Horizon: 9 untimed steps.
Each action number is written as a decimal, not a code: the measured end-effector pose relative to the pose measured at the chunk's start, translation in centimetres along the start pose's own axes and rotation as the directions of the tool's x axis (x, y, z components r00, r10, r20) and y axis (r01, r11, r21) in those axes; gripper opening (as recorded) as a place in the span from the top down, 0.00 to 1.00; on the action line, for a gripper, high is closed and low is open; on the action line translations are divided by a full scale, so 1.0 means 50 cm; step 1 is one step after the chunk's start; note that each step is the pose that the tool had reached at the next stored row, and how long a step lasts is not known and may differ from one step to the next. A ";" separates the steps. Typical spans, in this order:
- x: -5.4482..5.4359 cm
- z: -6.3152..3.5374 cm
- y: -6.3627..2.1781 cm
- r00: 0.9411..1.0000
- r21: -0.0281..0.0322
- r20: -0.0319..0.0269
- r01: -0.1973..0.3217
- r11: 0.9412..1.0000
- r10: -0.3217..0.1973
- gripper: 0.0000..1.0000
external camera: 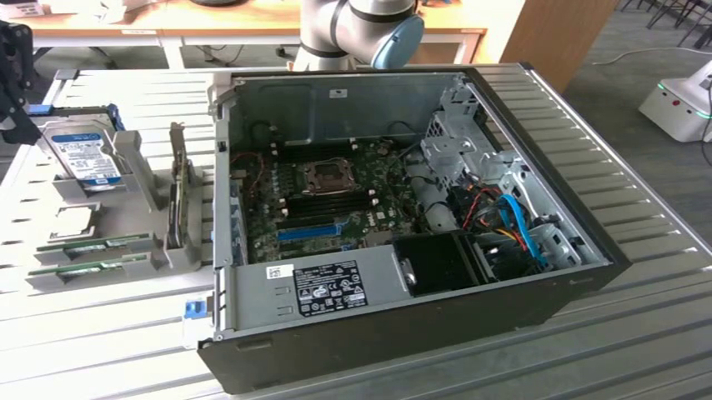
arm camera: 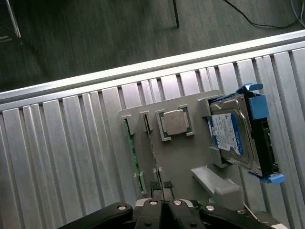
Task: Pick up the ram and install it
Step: 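Pick up the ram and move it above insertion slot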
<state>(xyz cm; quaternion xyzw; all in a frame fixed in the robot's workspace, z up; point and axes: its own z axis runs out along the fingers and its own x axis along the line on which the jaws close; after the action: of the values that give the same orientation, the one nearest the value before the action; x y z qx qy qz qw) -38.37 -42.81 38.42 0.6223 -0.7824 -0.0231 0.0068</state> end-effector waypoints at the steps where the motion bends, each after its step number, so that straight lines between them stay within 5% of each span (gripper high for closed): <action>1: 0.000 0.000 0.000 1.000 0.000 -0.001 0.012 1.000 -0.012 0.89; 9: 0.000 0.000 0.000 0.993 -0.003 -0.006 0.119 0.993 -0.119 0.89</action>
<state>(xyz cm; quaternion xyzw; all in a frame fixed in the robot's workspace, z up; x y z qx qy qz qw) -38.37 -42.81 38.40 0.6679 -0.7439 -0.0228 0.0086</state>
